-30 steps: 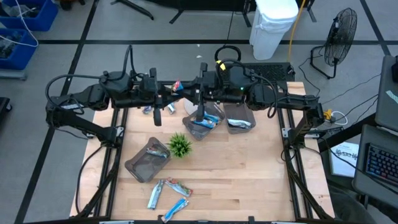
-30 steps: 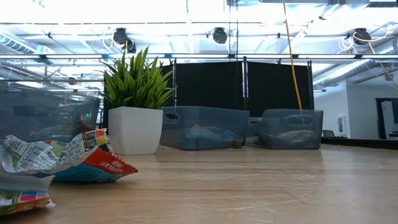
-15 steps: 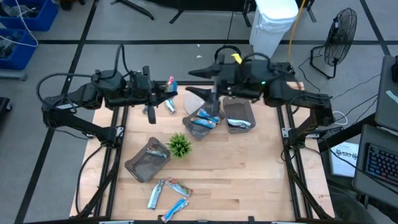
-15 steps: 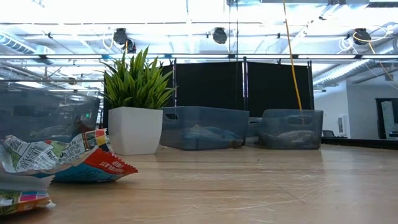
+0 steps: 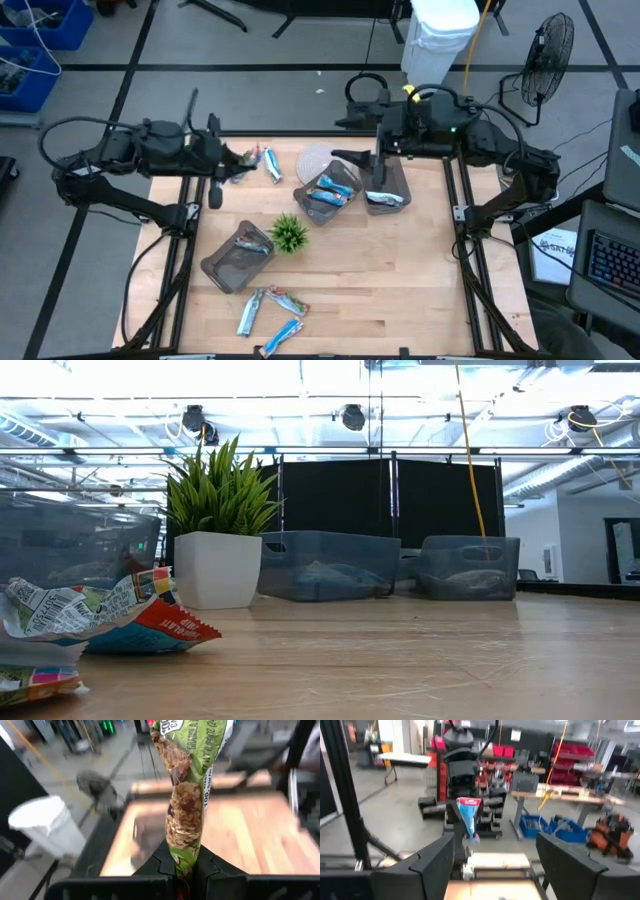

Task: Pick and place Granola Bars by type
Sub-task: Put the red granola bar into the bottom black bin

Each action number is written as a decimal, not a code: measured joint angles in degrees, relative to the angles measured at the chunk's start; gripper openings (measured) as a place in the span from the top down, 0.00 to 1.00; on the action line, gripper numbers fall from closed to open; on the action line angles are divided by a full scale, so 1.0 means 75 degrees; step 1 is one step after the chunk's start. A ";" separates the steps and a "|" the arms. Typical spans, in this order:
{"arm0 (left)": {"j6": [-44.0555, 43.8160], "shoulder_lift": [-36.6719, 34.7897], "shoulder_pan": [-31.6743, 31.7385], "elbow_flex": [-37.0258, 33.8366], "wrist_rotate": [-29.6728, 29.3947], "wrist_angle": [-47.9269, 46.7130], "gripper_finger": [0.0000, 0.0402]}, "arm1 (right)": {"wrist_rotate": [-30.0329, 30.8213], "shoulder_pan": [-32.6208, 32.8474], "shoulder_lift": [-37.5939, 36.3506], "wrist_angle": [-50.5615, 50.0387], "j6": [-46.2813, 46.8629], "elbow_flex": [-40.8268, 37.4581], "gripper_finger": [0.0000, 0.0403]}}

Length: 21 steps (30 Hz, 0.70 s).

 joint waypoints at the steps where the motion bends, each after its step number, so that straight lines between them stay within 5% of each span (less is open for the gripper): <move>1: 0.0018 -0.0002 0.0000 0.0000 0.0033 -0.0342 0.95 | 0.0000 0.0000 -0.0026 -0.0136 0.0012 0.0000 0.34; 15: 0.0655 0.0136 -0.0171 -0.0033 0.0732 -0.3049 0.96 | 0.0000 0.0000 -0.0097 -0.0830 0.0059 0.0000 0.35; 21: 0.0718 0.0156 -0.0588 -0.0838 0.1043 -0.2975 0.96 | 0.0000 0.0000 -0.0093 -0.0830 0.0038 0.0000 0.35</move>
